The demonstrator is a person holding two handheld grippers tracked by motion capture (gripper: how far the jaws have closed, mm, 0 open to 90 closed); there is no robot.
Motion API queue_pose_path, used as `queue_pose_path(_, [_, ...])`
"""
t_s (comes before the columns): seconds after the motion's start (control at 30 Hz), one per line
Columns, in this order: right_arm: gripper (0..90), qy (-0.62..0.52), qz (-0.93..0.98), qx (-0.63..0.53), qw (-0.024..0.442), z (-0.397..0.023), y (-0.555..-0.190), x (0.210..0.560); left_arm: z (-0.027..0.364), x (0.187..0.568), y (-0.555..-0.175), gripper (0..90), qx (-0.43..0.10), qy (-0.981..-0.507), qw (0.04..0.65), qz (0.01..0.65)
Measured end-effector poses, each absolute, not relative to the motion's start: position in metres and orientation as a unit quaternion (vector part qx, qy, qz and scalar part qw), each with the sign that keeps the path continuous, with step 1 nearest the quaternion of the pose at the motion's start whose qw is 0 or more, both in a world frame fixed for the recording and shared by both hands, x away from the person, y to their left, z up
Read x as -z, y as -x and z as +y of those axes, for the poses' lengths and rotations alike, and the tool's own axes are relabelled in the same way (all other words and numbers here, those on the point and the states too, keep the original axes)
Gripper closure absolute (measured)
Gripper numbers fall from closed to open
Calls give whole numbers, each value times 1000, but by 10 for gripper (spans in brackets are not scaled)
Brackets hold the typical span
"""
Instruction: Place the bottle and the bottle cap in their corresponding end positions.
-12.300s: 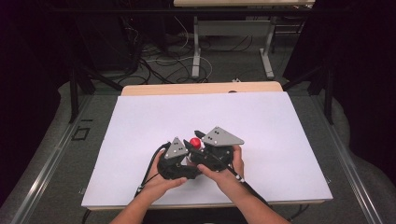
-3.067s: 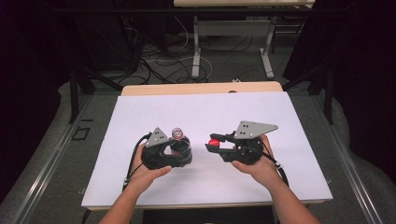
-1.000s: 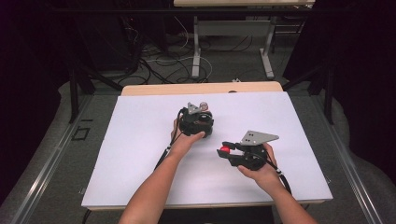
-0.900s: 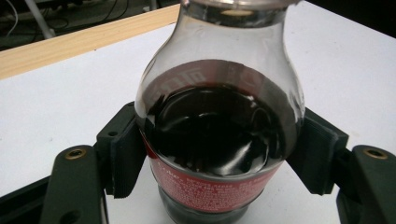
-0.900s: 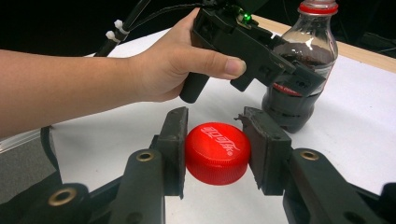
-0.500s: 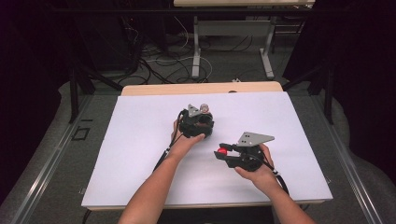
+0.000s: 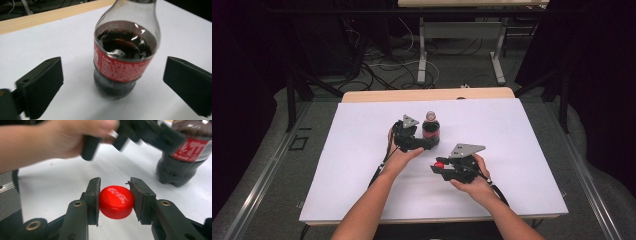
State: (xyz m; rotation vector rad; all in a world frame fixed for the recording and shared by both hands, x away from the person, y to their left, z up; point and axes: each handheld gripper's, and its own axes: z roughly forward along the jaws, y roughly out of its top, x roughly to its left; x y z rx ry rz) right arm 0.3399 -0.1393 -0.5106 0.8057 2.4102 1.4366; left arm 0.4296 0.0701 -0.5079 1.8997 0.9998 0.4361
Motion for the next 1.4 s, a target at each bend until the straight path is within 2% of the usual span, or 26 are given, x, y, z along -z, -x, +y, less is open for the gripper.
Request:
queue_pose_path(0.13, [609, -287, 824, -477, 105, -132, -347, 523, 85, 499, -415, 4, -162, -757, 481, 412])
queue_pose_path(0.57, [607, -291, 844, -439, 105, -118, -357, 550, 125, 496, -366, 6, -153, -753, 480, 423])
queue_pose_path(1.0, [598, -294, 855, -412, 116, -110, -358, 566, 140, 495, -354, 8, -165, -749, 481, 424])
queue_pose_path(1.23, [522, -299, 855, -412, 104, -113, -361, 568, 145, 496, -354, 8, -167, -746, 481, 428])
queue_pose_path(1.4, [415, -308, 843, -427, 110, -115, -363, 565, 147, 498, -355, 8, -164, -747, 478, 432])
